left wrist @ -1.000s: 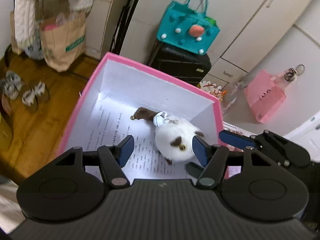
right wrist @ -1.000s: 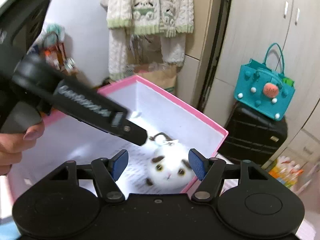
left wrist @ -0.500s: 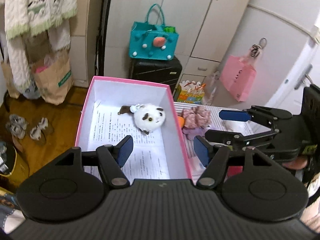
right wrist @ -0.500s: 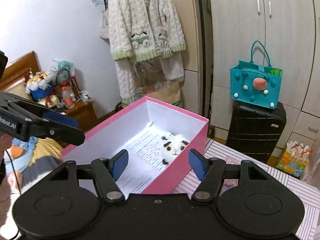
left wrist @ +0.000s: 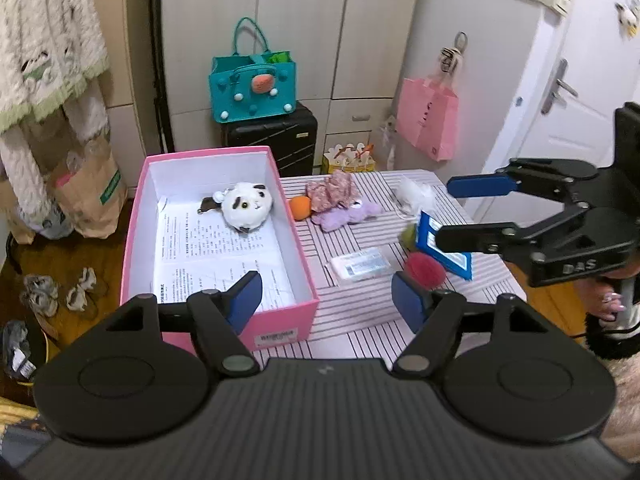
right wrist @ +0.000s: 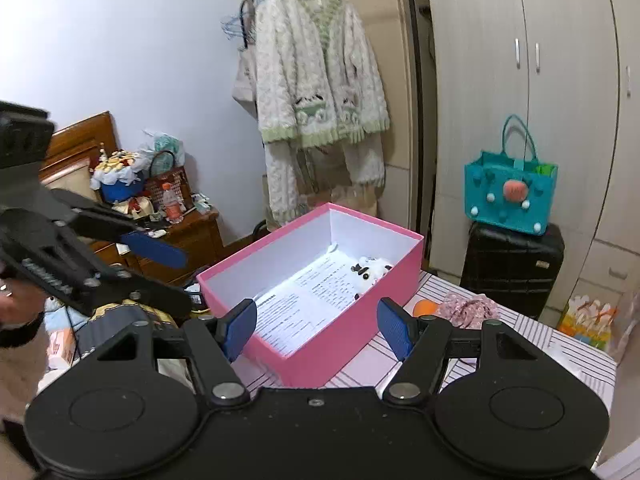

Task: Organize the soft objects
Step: 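Open the left gripper to drop the panda plush into the box, then grasp the white soap bar with the left gripper while the right gripper grasps the pink pompom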

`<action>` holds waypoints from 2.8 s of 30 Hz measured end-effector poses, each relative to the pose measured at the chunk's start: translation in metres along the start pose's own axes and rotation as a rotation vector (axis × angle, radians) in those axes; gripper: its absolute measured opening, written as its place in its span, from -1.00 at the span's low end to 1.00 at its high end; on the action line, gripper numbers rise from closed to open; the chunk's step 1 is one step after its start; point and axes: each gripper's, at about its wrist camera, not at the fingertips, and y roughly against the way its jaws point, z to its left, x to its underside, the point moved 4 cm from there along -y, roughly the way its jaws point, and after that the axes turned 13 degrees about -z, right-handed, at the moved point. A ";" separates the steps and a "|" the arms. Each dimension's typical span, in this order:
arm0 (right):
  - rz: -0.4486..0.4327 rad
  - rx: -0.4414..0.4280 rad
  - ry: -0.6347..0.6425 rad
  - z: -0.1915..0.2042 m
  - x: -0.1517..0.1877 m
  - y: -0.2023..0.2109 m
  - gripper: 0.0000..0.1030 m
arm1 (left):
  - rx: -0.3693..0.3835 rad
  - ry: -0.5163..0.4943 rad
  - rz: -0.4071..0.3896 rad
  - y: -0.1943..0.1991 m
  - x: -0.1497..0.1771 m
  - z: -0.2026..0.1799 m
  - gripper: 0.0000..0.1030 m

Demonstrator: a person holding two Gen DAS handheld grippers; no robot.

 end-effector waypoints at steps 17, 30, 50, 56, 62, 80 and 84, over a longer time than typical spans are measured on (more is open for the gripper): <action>-0.009 0.119 -0.012 -0.013 0.066 0.057 0.40 | 0.142 -0.076 0.099 -0.044 0.046 -0.055 0.39; -0.038 0.193 -0.168 -0.056 0.154 0.030 0.43 | 0.104 -0.029 -0.218 -0.079 0.082 -0.063 0.39; 0.045 0.379 -0.159 -0.117 0.202 -0.025 0.48 | -0.131 -0.205 -0.196 -0.211 0.110 -0.090 0.44; 0.091 0.391 -0.157 -0.129 0.205 -0.040 0.55 | -0.147 -0.094 -0.171 -0.234 0.108 -0.074 0.64; 0.104 0.389 -0.118 -0.126 0.205 -0.050 0.57 | -0.195 -0.123 -0.151 -0.255 0.107 -0.076 0.77; 0.029 0.405 -0.077 -0.123 0.212 -0.050 0.40 | -0.308 -0.101 -0.072 -0.273 0.116 -0.081 0.93; 0.005 0.391 -0.086 -0.123 0.212 -0.047 0.07 | -0.291 -0.039 -0.060 -0.277 0.116 -0.073 0.98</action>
